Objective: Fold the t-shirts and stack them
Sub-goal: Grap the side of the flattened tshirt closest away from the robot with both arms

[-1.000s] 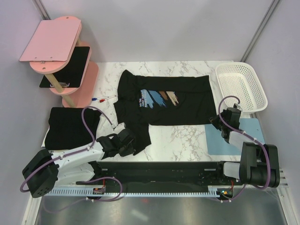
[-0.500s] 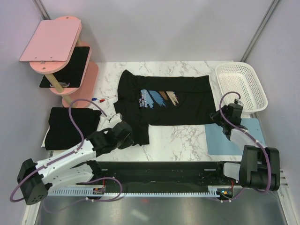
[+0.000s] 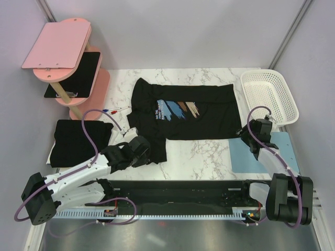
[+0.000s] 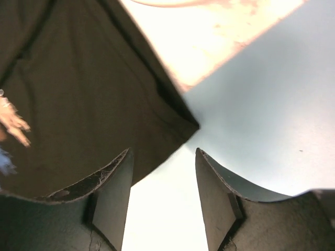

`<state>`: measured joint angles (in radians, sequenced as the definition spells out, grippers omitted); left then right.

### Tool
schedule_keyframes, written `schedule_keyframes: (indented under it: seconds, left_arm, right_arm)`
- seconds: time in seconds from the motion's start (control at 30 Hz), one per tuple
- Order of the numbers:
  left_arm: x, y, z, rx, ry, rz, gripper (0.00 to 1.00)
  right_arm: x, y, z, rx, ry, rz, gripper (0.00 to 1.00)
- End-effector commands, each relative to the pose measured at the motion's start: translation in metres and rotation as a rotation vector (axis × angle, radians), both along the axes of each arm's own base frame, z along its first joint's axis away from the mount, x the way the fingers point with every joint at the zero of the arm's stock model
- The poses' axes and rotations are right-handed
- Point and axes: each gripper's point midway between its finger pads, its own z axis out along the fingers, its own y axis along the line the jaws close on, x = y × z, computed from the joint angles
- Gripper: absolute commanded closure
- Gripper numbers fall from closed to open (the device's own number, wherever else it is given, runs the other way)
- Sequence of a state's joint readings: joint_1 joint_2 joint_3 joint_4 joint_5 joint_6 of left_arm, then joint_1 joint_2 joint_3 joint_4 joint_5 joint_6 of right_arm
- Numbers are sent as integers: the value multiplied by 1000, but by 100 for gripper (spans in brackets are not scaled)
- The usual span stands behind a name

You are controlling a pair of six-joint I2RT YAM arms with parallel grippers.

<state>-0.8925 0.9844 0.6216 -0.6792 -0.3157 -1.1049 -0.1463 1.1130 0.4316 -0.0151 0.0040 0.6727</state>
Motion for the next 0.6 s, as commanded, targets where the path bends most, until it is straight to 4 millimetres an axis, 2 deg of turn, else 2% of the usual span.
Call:
schedule_keyframes:
  seconds: [0.0,0.07,0.27,0.53,0.57]
  left_arm:
    - [7,8,4,33,-52,2,98]
    - [7,8,4,33,-54,3,98]
    - [7,9,4,32,-55,5,98]
    - [5,10,3,29,-57,3,98]
    - [5,10,3,28,-56,2,98]
  right_arm:
    - [-8,-12,-19,-41,67,-43,43]
    - [-12,-12,-30,-33,98,-53,44]
    - [-8,-12,-44,-16,96,-75,50]
    - [7,-5,-60,39,106,-65,53]
    - [10,-4,-61,46,101,-59,57]
